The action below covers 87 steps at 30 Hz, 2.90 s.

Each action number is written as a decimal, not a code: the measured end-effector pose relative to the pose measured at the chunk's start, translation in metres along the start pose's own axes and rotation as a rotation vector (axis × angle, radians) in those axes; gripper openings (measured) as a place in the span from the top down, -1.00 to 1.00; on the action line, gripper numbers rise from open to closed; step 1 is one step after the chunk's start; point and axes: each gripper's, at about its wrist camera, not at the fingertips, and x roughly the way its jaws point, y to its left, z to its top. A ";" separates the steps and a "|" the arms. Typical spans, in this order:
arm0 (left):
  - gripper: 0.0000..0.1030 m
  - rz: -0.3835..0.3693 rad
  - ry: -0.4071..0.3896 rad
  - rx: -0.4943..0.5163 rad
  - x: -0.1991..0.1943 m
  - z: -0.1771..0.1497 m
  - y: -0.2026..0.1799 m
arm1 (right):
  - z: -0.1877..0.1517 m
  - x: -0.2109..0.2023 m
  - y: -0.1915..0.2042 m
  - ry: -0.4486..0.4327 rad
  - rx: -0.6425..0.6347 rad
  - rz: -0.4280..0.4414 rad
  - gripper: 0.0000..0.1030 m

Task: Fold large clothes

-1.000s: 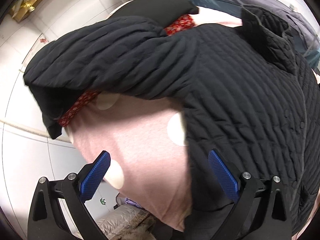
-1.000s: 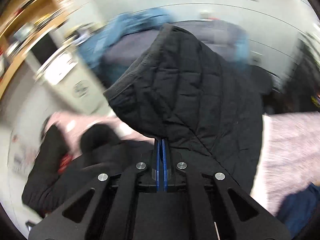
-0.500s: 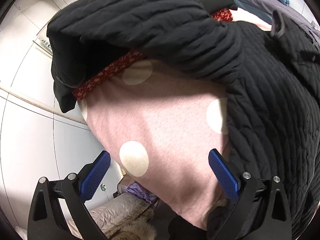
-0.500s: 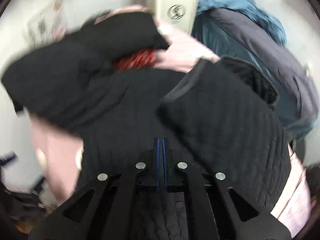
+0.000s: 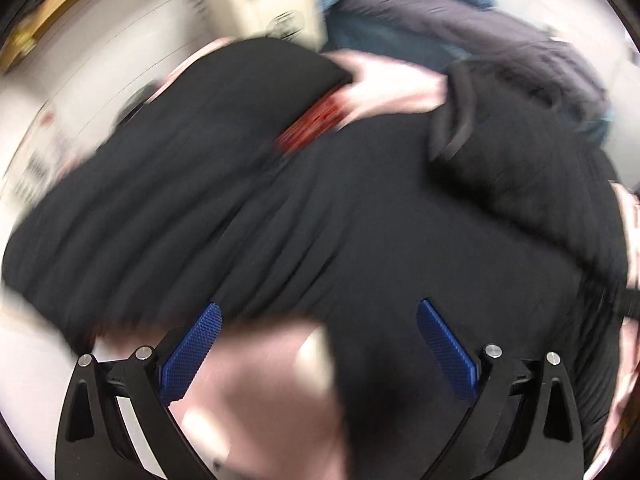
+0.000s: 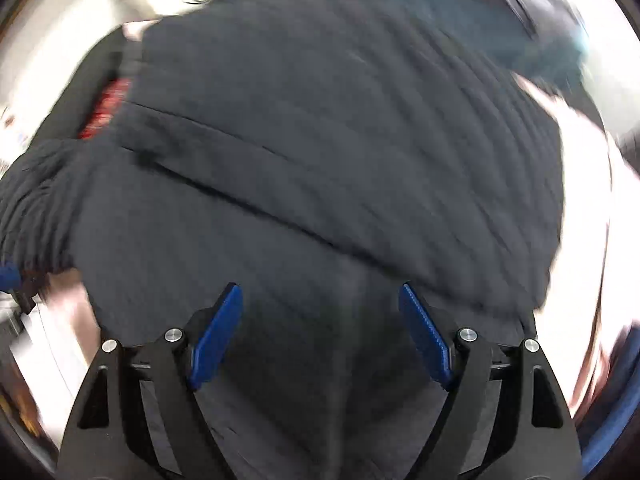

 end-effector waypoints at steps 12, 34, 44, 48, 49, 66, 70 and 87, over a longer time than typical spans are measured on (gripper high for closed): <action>0.16 -0.204 0.105 0.103 0.084 0.114 -0.081 | -0.125 0.002 -0.090 0.122 0.223 -0.019 -0.63; -0.88 -0.166 -0.116 0.089 0.028 0.089 -0.068 | -0.019 -0.041 -0.039 -0.040 0.182 0.006 -0.68; 0.97 -0.221 0.074 0.190 0.072 0.098 -0.100 | -0.064 -0.032 -0.063 0.003 0.274 -0.014 -0.68; 0.97 -0.310 0.009 0.101 0.009 0.077 -0.069 | -0.064 -0.030 -0.080 -0.010 0.309 -0.027 -0.68; 0.97 -0.331 0.008 0.081 -0.004 0.070 -0.061 | -0.062 -0.031 -0.081 -0.013 0.314 -0.028 -0.68; -0.90 0.001 -0.046 0.122 -0.016 0.028 -0.059 | -0.001 -0.033 -0.025 -0.057 0.052 -0.074 -0.68; -0.87 -0.022 -0.053 0.255 -0.015 0.030 -0.098 | 0.005 -0.018 -0.016 -0.023 0.008 -0.096 -0.80; -0.91 -0.224 0.458 0.055 0.126 0.019 -0.098 | 0.028 0.074 -0.031 0.201 0.023 -0.099 -0.91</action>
